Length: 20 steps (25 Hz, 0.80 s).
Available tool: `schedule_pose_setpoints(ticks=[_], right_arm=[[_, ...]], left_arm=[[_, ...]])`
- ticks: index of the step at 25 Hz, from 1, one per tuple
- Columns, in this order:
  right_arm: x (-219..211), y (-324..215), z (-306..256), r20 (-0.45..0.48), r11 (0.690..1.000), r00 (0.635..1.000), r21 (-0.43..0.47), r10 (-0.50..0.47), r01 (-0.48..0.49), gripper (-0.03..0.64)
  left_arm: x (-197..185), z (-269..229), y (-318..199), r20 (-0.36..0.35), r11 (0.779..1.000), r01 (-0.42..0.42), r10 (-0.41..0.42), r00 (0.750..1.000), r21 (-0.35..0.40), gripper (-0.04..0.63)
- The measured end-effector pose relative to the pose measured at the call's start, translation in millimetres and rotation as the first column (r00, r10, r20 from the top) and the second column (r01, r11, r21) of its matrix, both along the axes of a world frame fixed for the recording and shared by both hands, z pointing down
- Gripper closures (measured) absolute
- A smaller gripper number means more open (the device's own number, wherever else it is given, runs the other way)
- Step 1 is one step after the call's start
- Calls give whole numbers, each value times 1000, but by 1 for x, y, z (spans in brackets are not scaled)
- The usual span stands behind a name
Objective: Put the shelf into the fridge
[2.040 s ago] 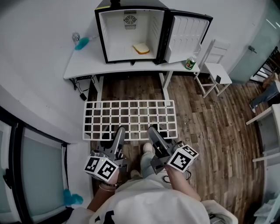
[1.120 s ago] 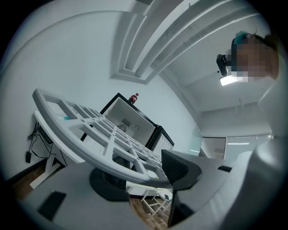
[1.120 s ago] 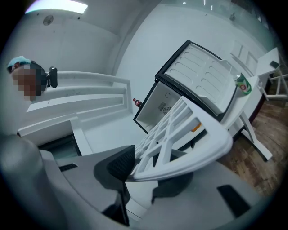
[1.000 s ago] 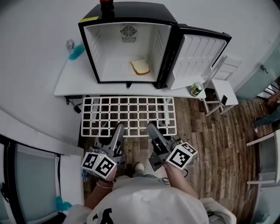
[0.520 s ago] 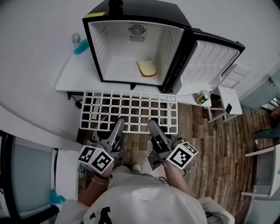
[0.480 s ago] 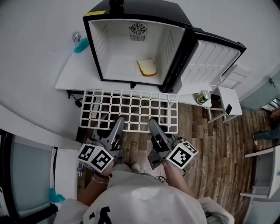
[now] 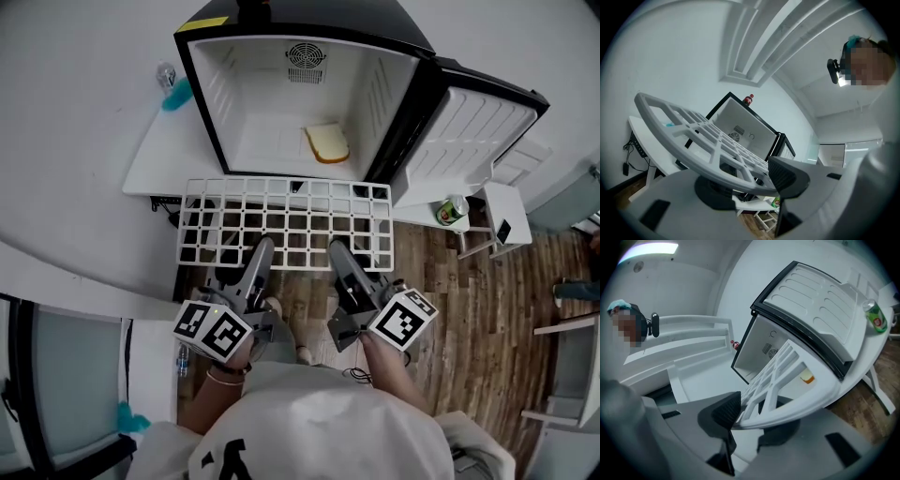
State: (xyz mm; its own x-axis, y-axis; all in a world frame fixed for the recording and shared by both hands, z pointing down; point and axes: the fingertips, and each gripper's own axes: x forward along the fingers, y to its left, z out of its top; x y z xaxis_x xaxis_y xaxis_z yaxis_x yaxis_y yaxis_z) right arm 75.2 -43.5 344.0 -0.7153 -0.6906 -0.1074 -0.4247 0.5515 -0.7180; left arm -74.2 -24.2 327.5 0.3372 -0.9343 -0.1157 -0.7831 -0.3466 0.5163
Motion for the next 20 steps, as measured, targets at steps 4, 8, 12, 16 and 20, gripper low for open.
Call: schedule_pose_setpoints(ticks=[4, 8, 12, 16, 20], right_arm=[[-5, -26, 0, 4, 1000, 1000, 2, 23, -23, 488], [-12, -53, 0, -3, 999, 999, 2, 34, -34, 488], [-18, -81, -4, -1, 998, 998, 11, 55, -55, 488], [-23, -101, -3, 2, 997, 997, 6, 73, -73, 488], [-27, -118, -8, 6, 996, 996, 10, 84, -84, 488]], left_arm=[[-4, 1, -28, 3, 999, -44, 44, 999, 2, 388], [-11, 2, -55, -4, 998, -60, 60, 998, -3, 388], [-19, 0, -86, -10, 997, -75, 75, 997, 1, 388], [-24, 1, -109, -14, 996, -92, 92, 996, -1, 388], [-28, -2, -127, -15, 994, -107, 107, 994, 2, 388]])
